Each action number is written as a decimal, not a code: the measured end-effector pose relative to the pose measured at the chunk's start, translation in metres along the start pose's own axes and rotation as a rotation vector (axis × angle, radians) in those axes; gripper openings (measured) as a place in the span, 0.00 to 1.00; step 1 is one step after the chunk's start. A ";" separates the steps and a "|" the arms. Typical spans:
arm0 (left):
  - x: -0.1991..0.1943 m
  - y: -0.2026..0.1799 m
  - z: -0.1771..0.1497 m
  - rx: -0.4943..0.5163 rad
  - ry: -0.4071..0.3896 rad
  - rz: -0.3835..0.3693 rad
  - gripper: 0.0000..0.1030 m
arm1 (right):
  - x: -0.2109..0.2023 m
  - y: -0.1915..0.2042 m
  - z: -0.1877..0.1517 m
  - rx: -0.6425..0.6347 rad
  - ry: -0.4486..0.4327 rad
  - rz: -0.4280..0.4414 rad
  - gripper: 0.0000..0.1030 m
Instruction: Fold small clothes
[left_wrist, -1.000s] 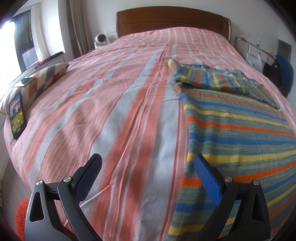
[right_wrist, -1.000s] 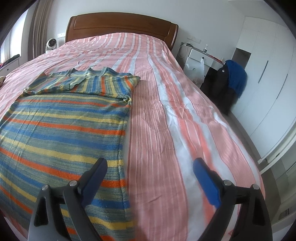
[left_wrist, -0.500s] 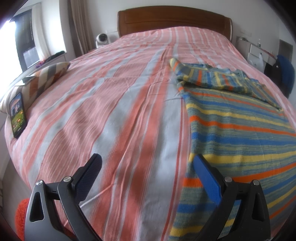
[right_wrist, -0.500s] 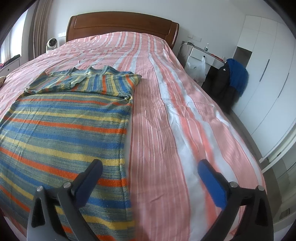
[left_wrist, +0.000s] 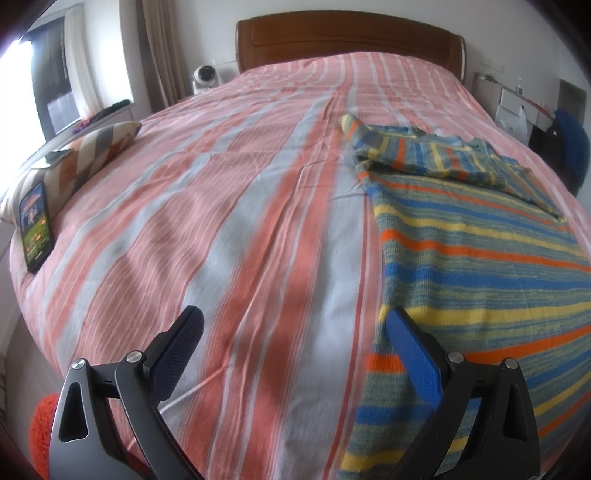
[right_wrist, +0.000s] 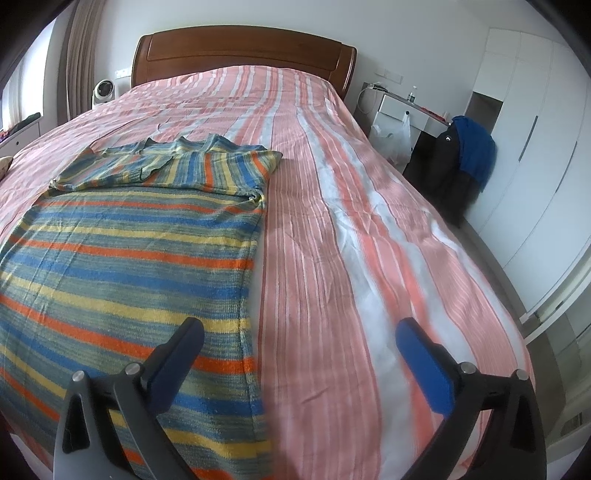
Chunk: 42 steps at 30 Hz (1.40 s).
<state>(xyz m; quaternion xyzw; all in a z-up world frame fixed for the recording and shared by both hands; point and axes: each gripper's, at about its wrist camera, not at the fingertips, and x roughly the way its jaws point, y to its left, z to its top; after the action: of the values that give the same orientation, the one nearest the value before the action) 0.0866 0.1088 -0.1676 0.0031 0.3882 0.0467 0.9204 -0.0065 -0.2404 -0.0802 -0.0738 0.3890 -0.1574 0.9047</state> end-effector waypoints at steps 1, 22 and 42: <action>0.000 0.000 0.000 0.000 0.000 0.000 0.97 | 0.000 0.000 0.000 0.001 0.001 0.000 0.99; 0.000 0.006 -0.005 -0.007 0.041 0.000 0.97 | -0.003 -0.011 0.003 0.022 -0.015 -0.006 0.99; -0.025 -0.013 -0.084 0.116 0.472 -0.225 0.67 | 0.017 -0.038 -0.070 0.049 0.535 0.682 0.54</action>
<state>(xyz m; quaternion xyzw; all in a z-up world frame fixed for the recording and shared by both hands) 0.0106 0.0911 -0.2091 0.0015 0.5920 -0.0790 0.8021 -0.0551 -0.2824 -0.1298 0.1240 0.6081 0.1278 0.7736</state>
